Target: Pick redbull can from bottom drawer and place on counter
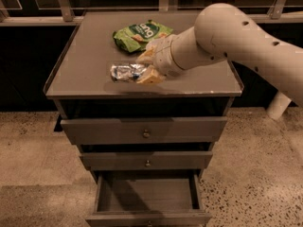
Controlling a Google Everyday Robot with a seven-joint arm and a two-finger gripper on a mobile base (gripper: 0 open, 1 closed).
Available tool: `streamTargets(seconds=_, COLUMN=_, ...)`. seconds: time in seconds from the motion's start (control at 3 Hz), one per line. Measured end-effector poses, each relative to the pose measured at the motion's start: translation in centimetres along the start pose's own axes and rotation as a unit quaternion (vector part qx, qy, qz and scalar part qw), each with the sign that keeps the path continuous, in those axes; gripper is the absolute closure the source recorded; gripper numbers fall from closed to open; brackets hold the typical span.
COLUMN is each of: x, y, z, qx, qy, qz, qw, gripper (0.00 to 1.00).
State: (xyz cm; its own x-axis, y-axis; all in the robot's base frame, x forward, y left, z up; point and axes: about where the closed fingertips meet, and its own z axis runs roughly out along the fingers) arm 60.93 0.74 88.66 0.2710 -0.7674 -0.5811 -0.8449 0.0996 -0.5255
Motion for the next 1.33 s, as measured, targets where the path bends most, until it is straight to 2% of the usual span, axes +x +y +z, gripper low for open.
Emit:
streamTargets(seconds=0.67, x=2.6, y=-1.5, z=4.0, qx=0.000, qy=-0.062, qz=0.025, qw=0.9978, gripper=1.00)
streamTargets(seconds=1.0, x=2.8, y=-1.4, z=4.2, qx=-0.002, qy=-0.063, qz=0.026, qw=0.9977, gripper=0.82)
streamTargets(seconds=1.33, x=2.8, y=-1.4, z=4.2, qx=-0.002, qy=-0.063, qz=0.026, qw=0.9977, gripper=0.59)
